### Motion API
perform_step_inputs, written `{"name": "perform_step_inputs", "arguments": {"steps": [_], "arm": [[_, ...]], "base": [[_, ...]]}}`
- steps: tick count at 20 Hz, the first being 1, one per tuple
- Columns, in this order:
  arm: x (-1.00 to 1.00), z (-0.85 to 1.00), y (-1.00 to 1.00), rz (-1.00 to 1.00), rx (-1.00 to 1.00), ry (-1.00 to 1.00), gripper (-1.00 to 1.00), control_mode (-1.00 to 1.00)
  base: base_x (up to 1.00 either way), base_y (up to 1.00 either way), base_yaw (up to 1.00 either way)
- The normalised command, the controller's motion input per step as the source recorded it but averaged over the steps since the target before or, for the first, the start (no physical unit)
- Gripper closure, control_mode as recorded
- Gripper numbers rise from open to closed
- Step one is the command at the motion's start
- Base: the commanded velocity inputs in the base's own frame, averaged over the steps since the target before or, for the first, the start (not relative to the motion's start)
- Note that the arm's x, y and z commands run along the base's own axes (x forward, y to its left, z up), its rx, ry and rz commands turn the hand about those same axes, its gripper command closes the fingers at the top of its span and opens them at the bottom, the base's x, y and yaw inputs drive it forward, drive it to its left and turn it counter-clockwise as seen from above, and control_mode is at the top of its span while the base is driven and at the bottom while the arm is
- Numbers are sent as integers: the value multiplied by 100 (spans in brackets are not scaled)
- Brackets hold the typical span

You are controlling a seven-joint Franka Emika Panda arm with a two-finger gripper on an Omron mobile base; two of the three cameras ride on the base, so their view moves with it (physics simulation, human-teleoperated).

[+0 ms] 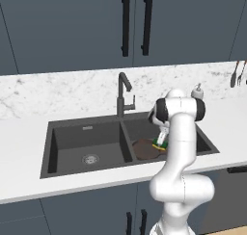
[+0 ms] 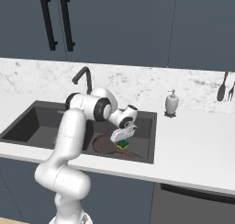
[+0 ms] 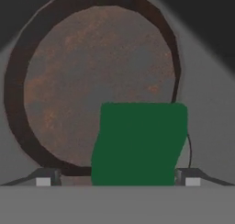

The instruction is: Pick the pan and sponge and place them into the sink. Then turn on the water.

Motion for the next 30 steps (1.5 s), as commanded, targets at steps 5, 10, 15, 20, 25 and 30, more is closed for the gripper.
{"name": "perform_step_inputs", "arguments": {"steps": [5,10,15,20,25,30], "arm": [[-33,42,4,0,0,-13,-100,-100],[-26,34,10,0,0,-13,-100,-100],[-8,38,11,0,0,-17,-100,-100],[-6,40,1,0,2,-15,-100,-100],[-42,34,0,0,4,-15,-100,-100],[-45,53,0,0,6,-16,-100,-100]], "base": [[0,0,0],[0,0,0],[0,0,0],[0,0,0],[0,0,0],[0,0,0]]}}
